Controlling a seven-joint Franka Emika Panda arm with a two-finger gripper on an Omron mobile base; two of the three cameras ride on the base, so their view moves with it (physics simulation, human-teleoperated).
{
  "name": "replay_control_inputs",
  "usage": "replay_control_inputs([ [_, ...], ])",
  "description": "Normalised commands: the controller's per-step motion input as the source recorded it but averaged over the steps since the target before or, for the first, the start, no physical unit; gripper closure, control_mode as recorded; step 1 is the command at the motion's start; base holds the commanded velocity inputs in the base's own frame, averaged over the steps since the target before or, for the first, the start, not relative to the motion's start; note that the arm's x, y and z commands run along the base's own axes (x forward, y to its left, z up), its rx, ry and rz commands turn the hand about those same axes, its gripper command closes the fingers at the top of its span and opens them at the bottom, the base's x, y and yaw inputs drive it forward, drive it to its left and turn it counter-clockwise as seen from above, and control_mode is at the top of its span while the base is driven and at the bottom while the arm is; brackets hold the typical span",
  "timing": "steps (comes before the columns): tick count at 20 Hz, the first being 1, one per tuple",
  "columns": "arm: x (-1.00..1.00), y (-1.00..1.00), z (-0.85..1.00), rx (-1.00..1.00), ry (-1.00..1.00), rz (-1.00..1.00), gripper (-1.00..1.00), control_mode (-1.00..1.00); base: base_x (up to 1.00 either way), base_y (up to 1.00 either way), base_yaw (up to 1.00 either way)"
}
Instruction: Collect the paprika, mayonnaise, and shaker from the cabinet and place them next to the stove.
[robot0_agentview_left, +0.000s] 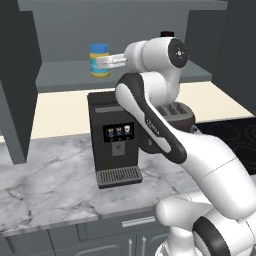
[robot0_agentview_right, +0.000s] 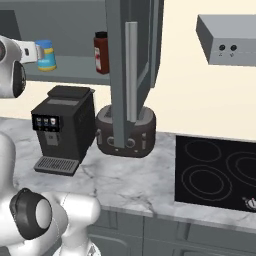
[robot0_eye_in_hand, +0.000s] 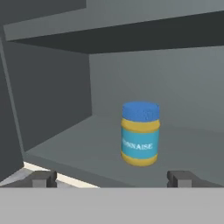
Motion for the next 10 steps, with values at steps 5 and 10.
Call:
replay_control_inputs([
  [5, 0.04, 0.00, 0.00, 0.00, 0.00, 0.00, -1.00, -1.00, 0.00, 0.00, 0.00],
  [10, 0.12, 0.00, 0.00, 0.00, 0.00, 0.00, -1.00, -1.00, 0.00, 0.00, 0.00],
])
